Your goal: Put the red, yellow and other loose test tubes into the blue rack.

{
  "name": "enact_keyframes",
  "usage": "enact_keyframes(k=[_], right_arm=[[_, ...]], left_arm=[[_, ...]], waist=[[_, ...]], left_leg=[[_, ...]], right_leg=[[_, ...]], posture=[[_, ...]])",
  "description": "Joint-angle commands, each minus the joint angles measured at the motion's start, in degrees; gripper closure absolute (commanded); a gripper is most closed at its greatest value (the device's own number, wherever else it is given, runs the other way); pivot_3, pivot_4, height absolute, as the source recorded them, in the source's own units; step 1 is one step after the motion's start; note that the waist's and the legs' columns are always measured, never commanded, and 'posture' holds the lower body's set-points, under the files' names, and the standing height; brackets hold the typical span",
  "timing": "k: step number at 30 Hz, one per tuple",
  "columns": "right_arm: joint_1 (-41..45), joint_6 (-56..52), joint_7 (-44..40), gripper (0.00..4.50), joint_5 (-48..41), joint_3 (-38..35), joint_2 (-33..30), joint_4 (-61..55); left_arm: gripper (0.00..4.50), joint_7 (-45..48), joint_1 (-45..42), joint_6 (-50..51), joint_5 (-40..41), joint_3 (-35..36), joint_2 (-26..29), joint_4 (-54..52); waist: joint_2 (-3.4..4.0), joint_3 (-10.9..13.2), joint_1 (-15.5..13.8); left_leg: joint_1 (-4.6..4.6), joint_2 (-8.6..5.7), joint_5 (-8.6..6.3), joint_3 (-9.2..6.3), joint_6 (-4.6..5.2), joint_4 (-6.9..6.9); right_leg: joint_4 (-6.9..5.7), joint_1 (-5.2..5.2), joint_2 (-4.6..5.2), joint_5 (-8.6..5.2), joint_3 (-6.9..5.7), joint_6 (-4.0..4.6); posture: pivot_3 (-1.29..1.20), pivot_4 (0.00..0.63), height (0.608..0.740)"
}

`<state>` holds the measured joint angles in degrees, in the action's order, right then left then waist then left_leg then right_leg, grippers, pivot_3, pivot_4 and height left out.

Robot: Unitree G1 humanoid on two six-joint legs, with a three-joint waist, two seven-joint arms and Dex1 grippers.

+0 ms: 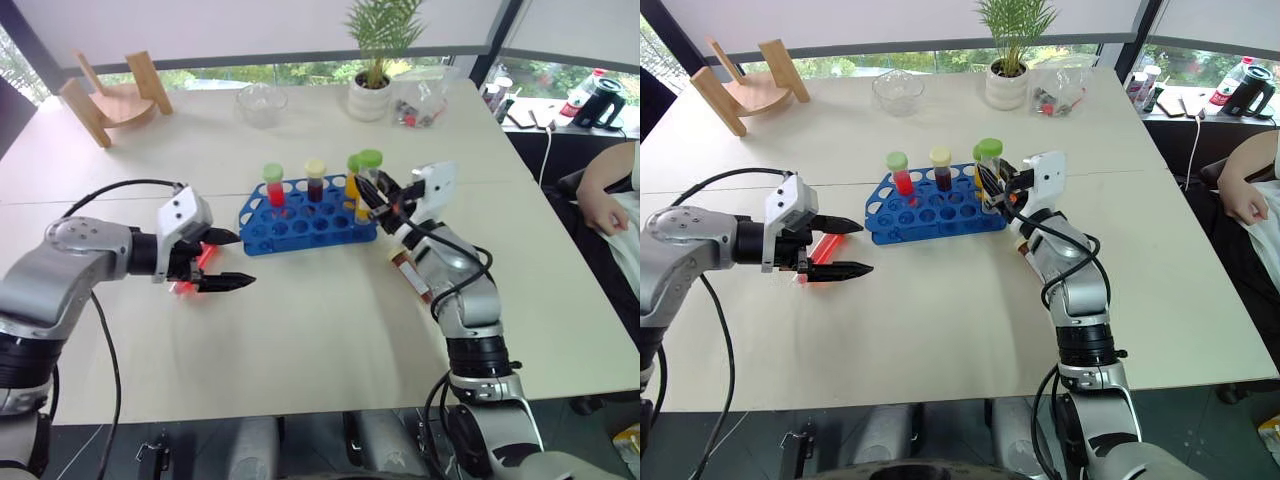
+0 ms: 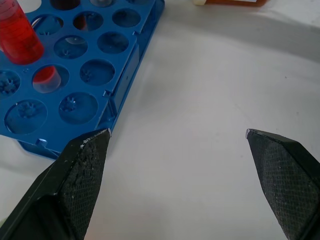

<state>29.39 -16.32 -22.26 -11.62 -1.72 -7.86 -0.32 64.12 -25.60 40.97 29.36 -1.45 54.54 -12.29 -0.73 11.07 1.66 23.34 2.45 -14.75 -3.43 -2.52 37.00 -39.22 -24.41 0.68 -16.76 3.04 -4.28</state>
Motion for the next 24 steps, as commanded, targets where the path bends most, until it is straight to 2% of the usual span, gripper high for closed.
enact_keyframes(k=[1,13,15,17,20,21,24], right_arm=[[0.69,3.15,-0.38,3.7,0.82,0.66,-0.57,1.73],[0.16,7.22,-0.12,3.7,2.34,2.8,-0.27,3.96],[-0.9,6.5,-0.38,2.67,2.21,2.86,-0.91,1.87],[-1.91,4.52,-0.79,1.91,1.94,2.82,-2.11,-1.37],[-2.71,0.72,-1.49,0.21,0.76,2.27,-4.24,-6.38],[-3.07,-1.51,-2.63,0.02,0.12,2.0,-6.18,-9.1],[-2.74,-11.38,-7.2,0.02,-3.25,-0.43,-14.92,-16.68]], left_arm=[[0.0,-0.73,-0.02,-0.69,-0.37,0.86,-0.3,-1.31],[0.0,-1.77,0.35,-1.08,-1.6,0.17,-2.31,-1.09],[0.0,-1.43,0.05,-1.71,-1.96,0.08,-2.57,-0.06],[0.0,-1.14,-0.21,-2.44,-2.19,0.16,-3.0,0.92],[0.0,-1.0,-0.59,-2.79,-1.96,0.34,-3.72,1.14],[0.0,-0.96,-0.7,-2.99,-1.93,0.32,-4.04,1.16],[0.0,-0.41,-0.91,-4.2,-2.52,-0.19,-4.71,0.95]], waist=[[-0.01,0.0,0.25],[-0.01,-0.01,0.85],[-0.01,-0.01,0.83],[-0.01,-0.01,0.76],[0.0,0.0,0.78],[0.01,0.0,0.79],[0.01,0.0,0.61]], left_leg=[[0.0,0.0,0.0,0.0,0.0,0.01],[-0.01,0.0,0.0,-0.02,0.0,0.02],[-0.01,0.0,0.0,-0.02,0.0,0.02],[0.0,0.0,0.0,-0.02,0.0,0.01],[0.0,-0.01,0.0,-0.02,0.0,0.01],[0.0,-0.01,0.0,-0.02,0.0,0.02],[0.01,-0.01,0.0,-0.03,0.0,0.04]], right_leg=[[-0.01,0.01,0.0,0.0,0.0,0.0],[-0.02,0.02,0.01,0.0,0.0,-0.01],[-0.03,0.02,0.01,0.0,0.0,0.0],[-0.02,0.02,0.01,0.0,0.0,0.0],[-0.02,0.02,0.01,0.0,0.0,0.0],[-0.02,0.02,0.01,0.0,0.0,0.0],[-0.03,0.02,0.02,0.0,-0.01,-0.01]], posture=[[0.0,0.15,0.74],[0.0,0.15,0.74],[0.0,0.15,0.74],[0.0,0.15,0.74],[0.0,0.15,0.74],[0.0,0.15,0.74],[0.0,0.15,0.74]])
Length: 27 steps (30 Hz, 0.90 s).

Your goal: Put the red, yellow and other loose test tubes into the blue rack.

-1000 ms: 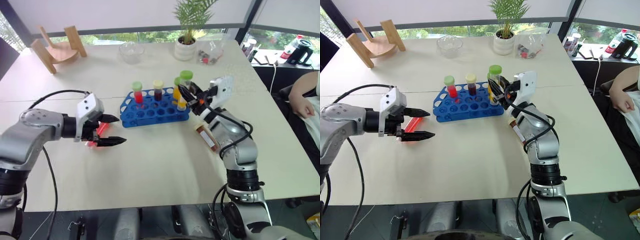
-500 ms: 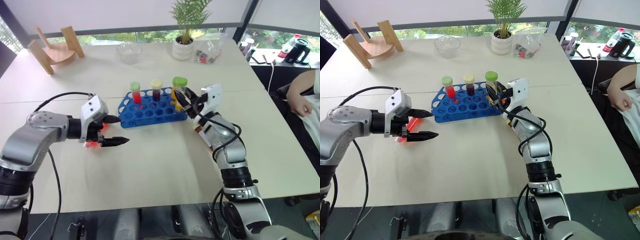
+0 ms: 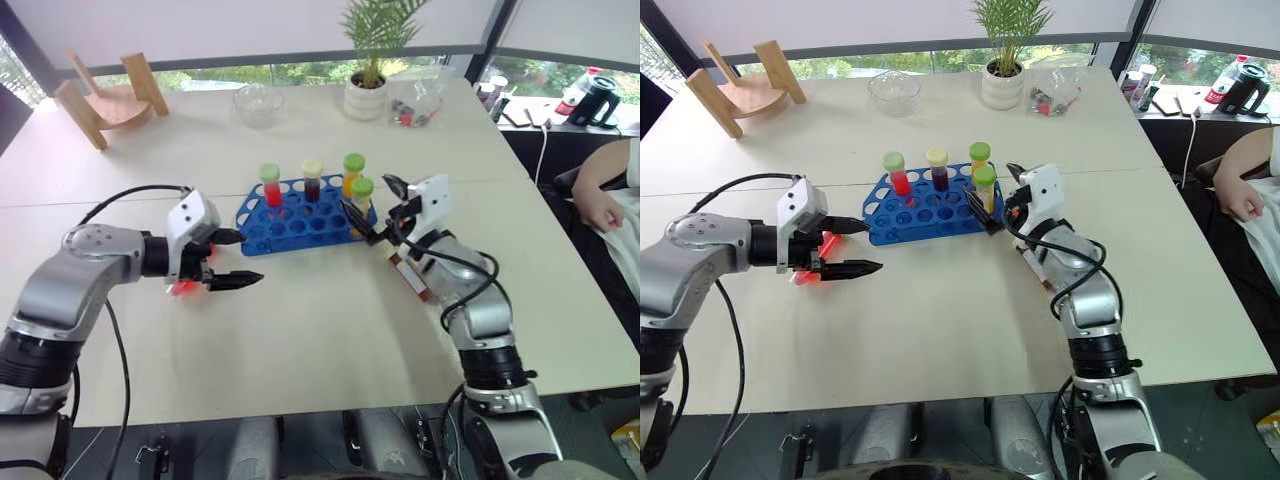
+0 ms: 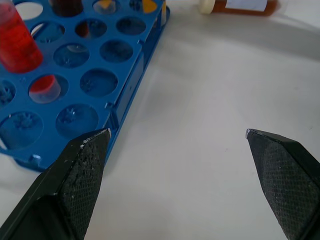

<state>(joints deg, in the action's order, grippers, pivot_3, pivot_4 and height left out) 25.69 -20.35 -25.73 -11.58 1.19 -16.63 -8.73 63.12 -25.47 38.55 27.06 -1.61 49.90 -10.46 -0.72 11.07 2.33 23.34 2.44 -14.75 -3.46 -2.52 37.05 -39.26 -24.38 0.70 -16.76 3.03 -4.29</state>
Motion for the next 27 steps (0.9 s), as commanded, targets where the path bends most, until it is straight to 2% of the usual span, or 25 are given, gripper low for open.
enact_keyframes(k=[1,3,6,10,12,15,19,25,27], right_arm=[[1.31,-11.2,-5.54,0.02,-4.74,-4.03,-9.48,-9.83],[2.7,-22.7,-9.53,0.02,-8.0,-3.66,-17.12,-12.13],[6.45,-38.17,-16.16,0.02,-11.03,1.23,-29.09,-13.2],[15.86,-54.2,-22.94,0.02,-14.92,10.0,-36.91,-9.18],[22.36,-58.89,-25.28,0.02,-15.61,14.4,-36.45,-3.53],[28.89,-60.28,-28.4,0.02,-15.0,20.7,-35.2,3.25],[32.47,-64.38,-28.16,0.02,-14.53,24.96,-32.25,9.39],[32.23,-60.11,-28.22,0.02,-10.22,32.72,-32.55,12.02],[31.56,-57.7,-28.3,0.56,-8.6,34.21,-32.68,11.73]], left_arm=[[0.0,0.83,-0.96,-2.14,-0.52,-0.37,-0.12,-1.3],[0.0,1.76,-0.43,-2.96,-1.21,-1.29,0.26,-2.66],[0.0,3.4,1.06,-4.19,-2.7,-3.52,1.91,-6.66],[0.0,5.75,1.38,-8.1,-6.74,-7.76,4.11,-10.42],[0.0,5.46,-0.42,-8.08,-6.12,-8.32,2.56,-11.75],[0.0,4.55,-2.2,-8.32,-6.78,-9.47,0.56,-12.76],[0.0,2.22,-2.81,-6.9,-6.7,-9.91,-1.73,-15.5],[0.0,-0.36,-1.86,-4.77,-6.44,-9.49,-2.76,-17.59],[0.0,-1.16,-1.74,-4.85,-6.74,-9.42,-3.02,-16.79]], waist=[[0.0,0.0,-0.18],[-0.01,0.0,-0.31],[0.0,0.0,-0.22],[0.07,0.04,0.43],[0.08,0.04,0.31],[0.07,0.04,0.05],[0.07,0.04,-0.16],[0.06,0.03,-0.08],[0.05,0.03,0.0]], left_leg=[[0.01,-0.01,0.0,0.0,0.0,0.0],[0.01,-0.02,0.0,0.0,0.01,0.0],[-0.01,-0.02,-0.02,-0.01,0.04,0.0],[-0.08,0.02,-0.1,0.03,0.2,-0.01],[-0.11,0.03,-0.11,0.03,0.23,-0.01],[-0.03,0.02,-0.12,0.04,0.24,0.06],[0.04,0.01,-0.17,0.03,0.31,0.06],[0.08,0.0,-0.18,0.03,0.34,0.05],[0.05,0.01,-0.18,0.02,0.34,0.07]], right_leg=[[0.01,0.0,0.01,0.0,0.0,0.0],[0.04,0.03,0.03,0.0,-0.01,0.0],[0.05,0.04,0.01,-0.01,0.0,0.01],[0.05,0.03,-0.07,-0.02,0.09,0.05],[0.04,0.04,-0.08,-0.04,0.08,0.08],[0.05,0.03,-0.07,-0.03,0.06,0.07],[0.16,0.03,-0.04,-0.04,0.02,0.06],[0.16,-0.03,-0.02,-0.04,0.03,0.06],[0.15,-0.02,-0.03,-0.03,0.02,0.05]], posture=[[0.0,0.15,0.74],[0.0,0.15,0.74],[0.0,0.15,0.74],[0.0,0.15,0.74],[0.0,0.15,0.74],[0.0,0.15,0.74],[0.0,0.15,0.74],[0.0,0.15,0.74],[0.0,0.15,0.74]])
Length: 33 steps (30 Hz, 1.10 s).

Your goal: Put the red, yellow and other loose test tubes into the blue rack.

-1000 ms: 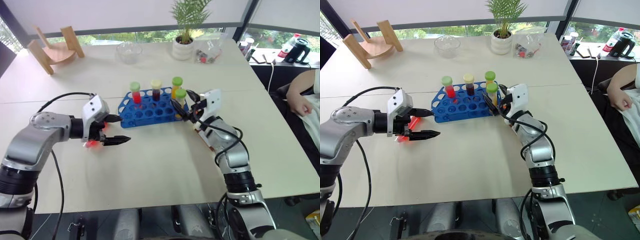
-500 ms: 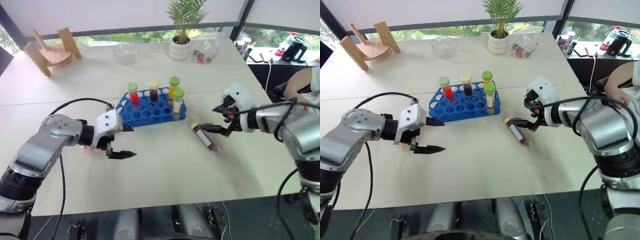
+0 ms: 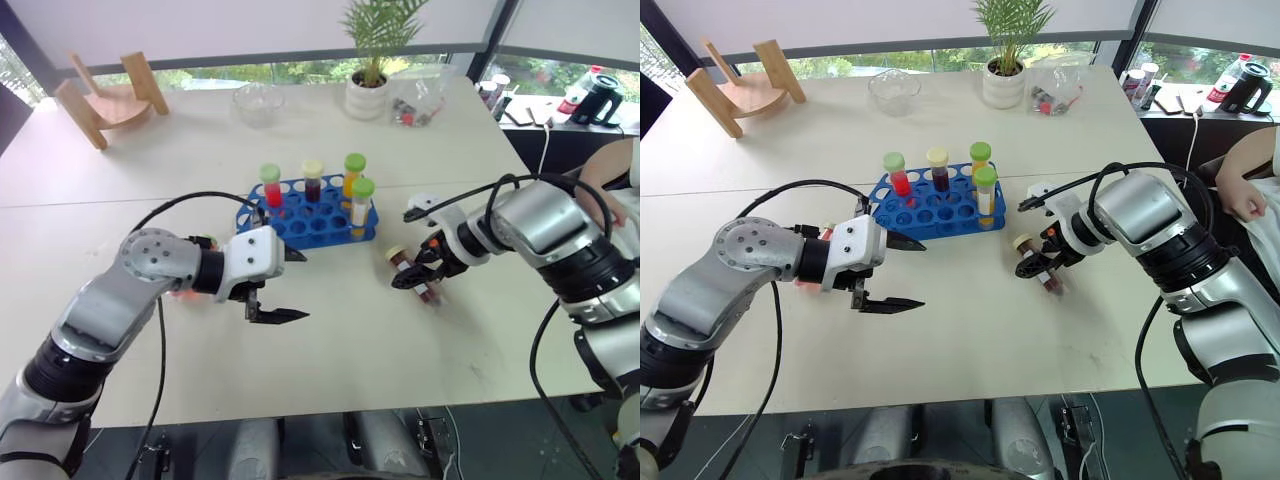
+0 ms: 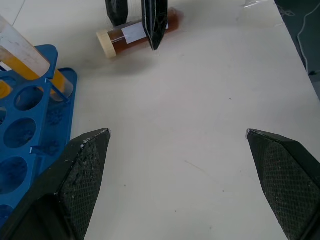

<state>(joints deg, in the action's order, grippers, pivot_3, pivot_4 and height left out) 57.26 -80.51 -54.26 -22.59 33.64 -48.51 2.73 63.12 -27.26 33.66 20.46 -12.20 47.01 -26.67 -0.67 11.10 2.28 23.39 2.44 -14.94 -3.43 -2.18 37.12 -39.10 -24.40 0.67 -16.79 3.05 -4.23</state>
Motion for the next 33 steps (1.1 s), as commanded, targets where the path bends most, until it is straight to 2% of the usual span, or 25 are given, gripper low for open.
enact_keyframes(k=[1,5,6,7,12,15,17,20,22,25,29,33], right_arm=[[-0.2,2.9,0.33,0.9,2.92,1.98,-0.7,0.18],[-0.94,3.28,1.08,3.0,4.14,1.15,0.48,0.11],[-1.24,2.4,1.69,3.44,3.99,0.18,1.22,0.25],[-1.76,2.04,2.84,3.68,4.14,-1.06,1.96,0.1],[-5.48,-1.87,7.0,3.68,0.21,-14.8,7.52,-7.4],[-8.55,4.59,8.24,3.68,-8.41,-30.63,18.5,-21.2],[-11.86,12.08,12.91,3.68,-9.13,-34.42,26.42,-28.07],[-18.48,26.48,20.27,3.68,-3.94,-30.54,35.56,-33.26],[-23.02,39.12,25.55,3.68,3.49,-24.41,39.99,-31.14],[-26.01,51.42,34.41,3.68,11.87,-20.36,46.14,-22.88],[-25.11,61.04,41.0,3.68,17.92,-20.1,49.8,-12.43],[-23.74,69.34,43.03,3.68,21.97,-20.03,49.24,-4.44]], left_arm=[[0.0,-1.44,0.12,-0.07,-0.34,1.21,-0.11,-0.17],[0.0,-1.6,0.95,-0.71,-0.67,1.72,0.86,1.27],[0.0,-1.45,1.18,-0.81,-0.66,1.94,1.15,1.67],[0.0,-1.26,1.41,-1.11,-1.04,2.09,1.71,2.23],[0.0,0.26,2.21,-2.79,-1.68,5.8,6.35,5.52],[0.0,1.7,1.81,0.15,3.69,12.96,7.89,9.48],[0.0,2.29,0.9,2.15,6.74,16.51,8.0,13.09],[0.0,3.33,-0.12,3.71,8.6,19.12,8.64,17.96],[0.0,3.93,-0.2,4.5,8.74,19.38,9.41,19.8],[0.0,4.18,0.01,5.19,7.98,18.43,10.66,20.12],[0.0,3.56,-0.53,6.77,8.42,18.18,10.46,19.44],[0.0,3.14,-0.17,6.63,7.86,17.32,9.71,18.92]], waist=[[0.0,0.0,0.09],[0.0,0.0,0.12],[0.0,0.0,0.15],[-0.02,-0.01,0.23],[-0.06,-0.03,0.4],[0.03,0.02,0.81],[0.05,0.03,0.81],[-0.12,-0.07,0.0],[-0.13,-0.08,-0.08],[-0.13,-0.08,0.21],[-0.13,-0.08,0.18],[-0.13,-0.07,0.31]], left_leg=[[0.0,0.0,0.0,0.01,0.0,0.03],[-0.01,0.0,0.0,0.0,0.0,0.03],[-0.01,0.0,0.0,0.0,0.0,0.02],[-0.02,0.0,0.0,-0.01,0.0,0.01],[-0.07,0.03,0.0,-0.01,-0.01,0.0],[-0.06,0.11,0.0,0.0,0.0,-0.02],[-0.03,0.16,0.0,-0.06,0.0,-0.11],[0.02,0.17,0.0,-0.11,-0.01,-0.12],[0.03,0.05,0.01,-0.08,-0.03,-0.07],[0.03,-0.06,0.1,-0.01,-0.19,-0.01],[-0.03,-0.02,0.21,-0.04,-0.39,-0.03],[-0.02,-0.02,0.21,-0.06,-0.39,-0.11]], right_leg=[[-0.01,0.01,0.01,0.0,0.0,-0.01],[-0.02,0.02,0.0,0.0,0.0,-0.01],[-0.02,0.01,-0.01,0.0,0.0,0.0],[-0.02,0.01,-0.02,0.0,0.0,0.0],[-0.1,0.01,-0.06,0.02,0.01,0.03],[-0.12,-0.04,-0.13,0.01,0.01,0.03],[-0.15,-0.1,-0.17,-0.02,-0.04,0.07],[-0.07,-0.04,-0.12,-0.05,-0.17,0.09],[-0.03,0.01,0.02,-0.05,-0.17,0.07],[-0.04,0.01,0.12,0.03,-0.09,-0.05],[-0.13,0.0,0.06,0.06,-0.07,-0.05],[-0.14,-0.03,0.04,0.05,-0.08,-0.04]], posture=[[0.0,0.15,0.74],[0.0,0.15,0.74],[0.0,0.15,0.74],[0.0,0.15,0.74],[0.0,0.15,0.74],[0.0,0.15,0.74],[0.0,0.15,0.74],[0.0,0.15,0.74],[0.0,0.15,0.74],[0.0,0.15,0.74],[0.0,0.15,0.74],[0.0,0.15,0.74]])
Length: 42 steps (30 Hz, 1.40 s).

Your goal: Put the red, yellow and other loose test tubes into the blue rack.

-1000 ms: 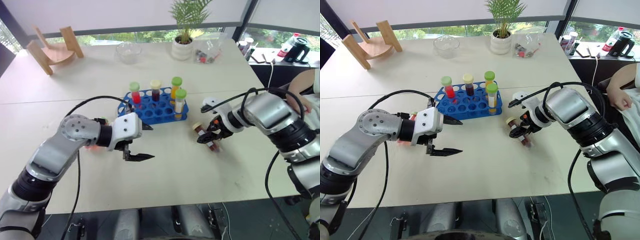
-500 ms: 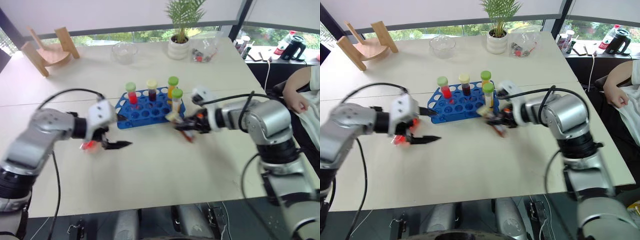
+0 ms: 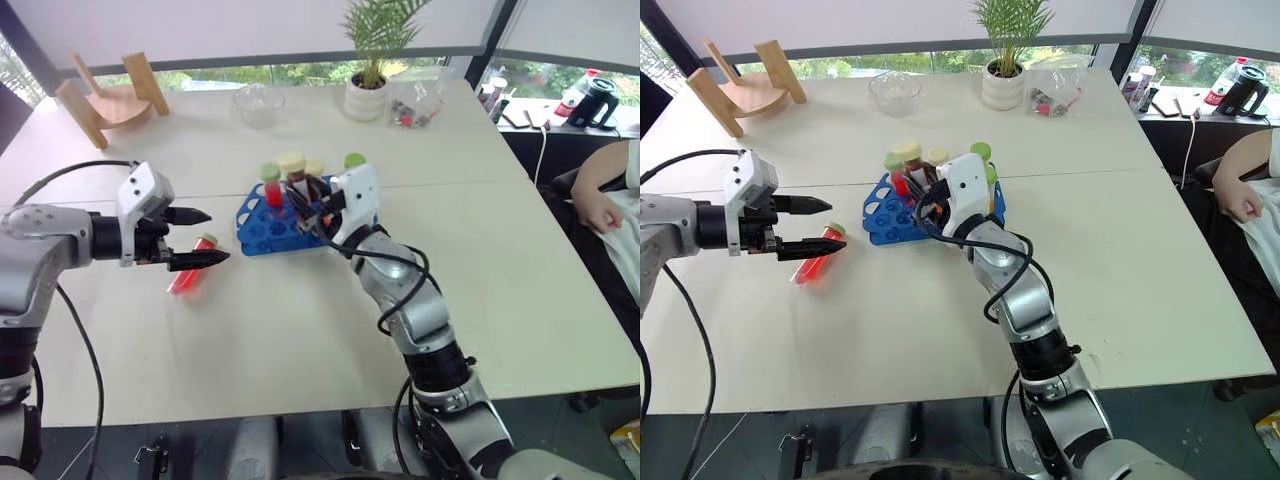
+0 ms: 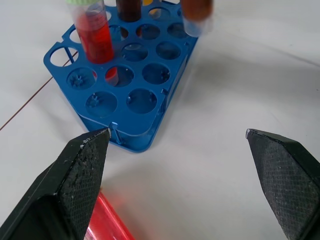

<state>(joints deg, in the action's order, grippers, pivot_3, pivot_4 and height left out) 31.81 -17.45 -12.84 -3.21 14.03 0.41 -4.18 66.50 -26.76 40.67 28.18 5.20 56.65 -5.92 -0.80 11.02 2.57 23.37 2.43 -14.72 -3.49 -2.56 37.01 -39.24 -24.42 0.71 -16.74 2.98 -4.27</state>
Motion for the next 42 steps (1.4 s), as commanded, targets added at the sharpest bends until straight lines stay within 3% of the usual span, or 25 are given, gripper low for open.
enact_keyframes(k=[1,25,32,33,38,42], right_arm=[[1.76,7.26,2.0,3.68,3.17,-0.53,0.22,3.66],[-1.86,17.05,1.93,3.68,5.39,0.38,2.39,12.67],[-4.0,15.11,1.51,0.35,6.18,1.19,1.86,7.81],[-4.3,14.81,1.47,0.08,6.34,1.2,1.64,6.88],[-5.92,8.91,-3.4,0.08,5.43,3.01,-1.31,-4.99],[-5.96,-6.26,-13.12,0.08,-4.08,1.87,-7.61,-21.72]], left_arm=[[0.0,-0.29,-0.54,-0.48,0.0,-0.24,0.03,-1.94],[0.0,-2.15,-0.88,-0.84,-0.32,-1.02,-0.81,-1.5],[0.0,-1.77,-1.32,-1.34,-0.76,-1.21,-0.67,-0.39],[0.0,-1.74,-1.4,-1.4,-0.83,-1.21,-0.69,-0.26],[0.0,-1.46,-1.97,-1.43,-0.97,-0.03,0.42,0.57],[0.0,-3.18,-3.71,0.0,-3.83,0.12,3.77,5.01]], waist=[[0.0,0.0,0.03],[0.0,0.0,0.12],[0.0,0.0,0.05],[0.0,0.0,0.05],[0.0,0.0,-0.05],[0.01,0.01,-0.05]], left_leg=[[0.0,0.0,0.0,0.0,0.0,-0.03],[-0.01,0.04,0.0,0.01,0.01,-0.04],[-0.01,0.04,0.0,0.0,0.01,-0.04],[-0.01,0.03,0.0,0.01,0.01,-0.04],[0.0,0.04,-0.01,-0.01,0.01,-0.04],[0.01,0.04,-0.01,-0.02,0.01,-0.02]], right_leg=[[0.01,-0.02,0.0,0.0,0.0,0.01],[-0.02,-0.03,-0.03,-0.01,0.02,0.03],[-0.02,-0.03,-0.03,-0.01,0.02,0.03],[-0.02,-0.03,-0.02,-0.01,0.02,0.03],[-0.01,-0.03,-0.02,-0.01,0.01,0.03],[-0.02,-0.03,-0.03,-0.01,0.01,0.03]], posture=[[0.0,0.15,0.74],[0.0,0.15,0.74],[0.0,0.15,0.74],[0.0,0.15,0.74],[0.0,0.15,0.74],[0.0,0.15,0.74]])
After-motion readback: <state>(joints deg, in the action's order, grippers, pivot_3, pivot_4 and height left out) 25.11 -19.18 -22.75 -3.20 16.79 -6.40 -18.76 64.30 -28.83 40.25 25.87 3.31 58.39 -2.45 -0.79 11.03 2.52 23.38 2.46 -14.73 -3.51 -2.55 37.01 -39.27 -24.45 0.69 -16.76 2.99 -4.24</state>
